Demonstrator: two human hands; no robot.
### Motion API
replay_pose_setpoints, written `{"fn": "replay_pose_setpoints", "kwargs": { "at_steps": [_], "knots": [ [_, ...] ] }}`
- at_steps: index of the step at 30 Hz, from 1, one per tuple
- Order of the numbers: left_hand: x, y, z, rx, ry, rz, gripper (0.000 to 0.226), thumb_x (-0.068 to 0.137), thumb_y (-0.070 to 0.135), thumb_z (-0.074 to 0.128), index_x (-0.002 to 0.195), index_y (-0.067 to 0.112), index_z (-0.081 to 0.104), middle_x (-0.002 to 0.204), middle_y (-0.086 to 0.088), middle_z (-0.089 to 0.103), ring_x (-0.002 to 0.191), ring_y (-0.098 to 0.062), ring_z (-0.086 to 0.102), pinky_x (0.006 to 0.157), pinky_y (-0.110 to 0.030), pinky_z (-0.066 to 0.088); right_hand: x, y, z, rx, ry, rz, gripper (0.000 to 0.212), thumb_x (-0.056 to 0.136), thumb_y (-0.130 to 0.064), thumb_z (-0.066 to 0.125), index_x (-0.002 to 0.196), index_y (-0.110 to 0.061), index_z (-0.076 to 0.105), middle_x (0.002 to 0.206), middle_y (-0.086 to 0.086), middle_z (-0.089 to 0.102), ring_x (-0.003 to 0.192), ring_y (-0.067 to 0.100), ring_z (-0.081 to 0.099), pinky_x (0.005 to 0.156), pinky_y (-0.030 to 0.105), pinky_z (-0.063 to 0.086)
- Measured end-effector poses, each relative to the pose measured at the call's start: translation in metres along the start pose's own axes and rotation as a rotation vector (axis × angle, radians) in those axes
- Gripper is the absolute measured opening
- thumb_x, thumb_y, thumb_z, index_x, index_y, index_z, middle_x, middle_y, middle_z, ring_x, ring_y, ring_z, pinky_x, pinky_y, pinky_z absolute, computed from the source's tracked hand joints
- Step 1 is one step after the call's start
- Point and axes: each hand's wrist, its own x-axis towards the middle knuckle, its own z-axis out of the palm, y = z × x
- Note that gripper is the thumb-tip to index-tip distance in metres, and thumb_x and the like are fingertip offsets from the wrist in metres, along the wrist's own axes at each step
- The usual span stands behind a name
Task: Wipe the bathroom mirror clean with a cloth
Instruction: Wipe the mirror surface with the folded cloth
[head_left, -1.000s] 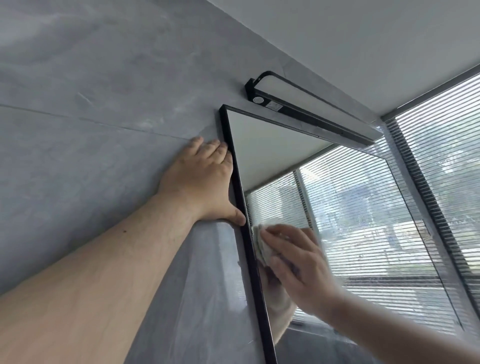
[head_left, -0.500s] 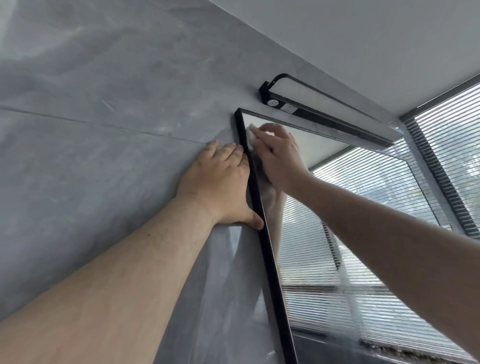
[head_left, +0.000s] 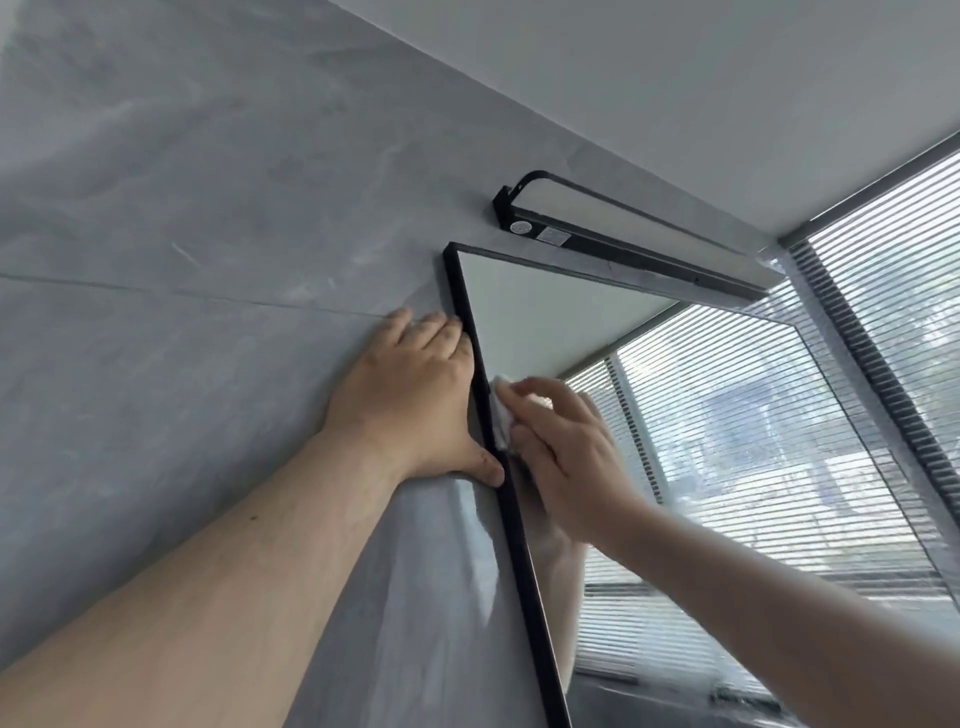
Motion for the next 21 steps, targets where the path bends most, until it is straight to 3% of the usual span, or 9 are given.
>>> {"fn": "replay_pose_setpoints", "kwargs": {
  "at_steps": [3,7,11,15,17,19,21],
  "knots": [
    [-0.001,0.000,0.001,-0.010,0.011,-0.008,0.139,0.049,0.095,0.054,0.155,0.011,0.019,0.164,-0.005,0.016,0.152,-0.019,0.009,0.124,-0.042,-0.001,0.010,0.002,0.001,0.020,-0.004,-0.019,0.041,0.099,-0.037,0.044,0.137,-0.031,0.059,0.130,-0.015,0.054,0.112,0.014,0.049,0.095,0.029,0.039],
    [-0.001,0.000,0.000,-0.012,0.014,-0.005,0.139,0.049,0.096,0.050,0.156,0.012,0.019,0.165,-0.004,0.016,0.152,-0.019,0.007,0.124,-0.042,-0.003,0.078,-0.002,0.006,0.005,-0.063,0.076,0.038,0.103,-0.025,0.048,0.140,-0.028,0.057,0.139,-0.005,0.052,0.121,0.021,0.045,0.096,0.022,0.028],
    [-0.001,-0.001,0.002,0.027,0.029,0.000,0.142,0.046,0.098,0.038,0.155,0.010,0.018,0.164,-0.006,0.017,0.152,-0.020,0.009,0.124,-0.043,-0.001,0.135,0.007,0.013,0.064,-0.003,0.178,0.033,0.104,-0.026,0.047,0.133,-0.027,0.063,0.138,-0.008,0.052,0.125,0.019,0.046,0.103,0.032,0.037],
    [-0.001,-0.001,0.005,0.026,0.024,0.006,0.142,0.048,0.099,0.040,0.156,0.010,0.014,0.165,-0.005,0.013,0.152,-0.020,0.007,0.124,-0.042,-0.002,0.140,0.046,0.010,0.119,0.191,0.276,0.027,0.102,-0.023,0.049,0.102,-0.024,0.075,0.110,-0.012,0.058,0.106,0.009,0.055,0.090,0.028,0.044],
    [0.000,-0.002,0.006,0.023,0.023,0.008,0.142,0.050,0.098,0.044,0.156,0.010,0.013,0.165,-0.005,0.012,0.152,-0.019,0.005,0.124,-0.042,-0.003,0.135,0.075,0.005,0.222,0.309,0.396,0.028,0.101,-0.021,0.049,0.083,-0.021,0.070,0.092,-0.008,0.062,0.082,0.000,0.061,0.074,0.024,0.049],
    [0.001,-0.002,0.006,0.024,0.027,0.008,0.142,0.049,0.098,0.044,0.156,0.010,0.013,0.165,-0.004,0.012,0.152,-0.019,0.005,0.124,-0.042,-0.002,0.130,0.106,-0.008,0.261,0.309,0.534,0.027,0.099,-0.016,0.049,0.079,-0.011,0.067,0.080,0.001,0.065,0.059,-0.003,0.058,0.057,0.016,0.043],
    [0.001,-0.002,0.007,0.027,0.025,0.009,0.142,0.049,0.099,0.043,0.156,0.011,0.013,0.165,-0.003,0.012,0.152,-0.019,0.005,0.124,-0.042,0.000,0.126,0.132,-0.022,0.239,0.220,0.639,0.029,0.099,-0.023,0.050,0.082,-0.012,0.071,0.079,0.005,0.066,0.060,0.004,0.061,0.059,0.020,0.045]
  ]
}}
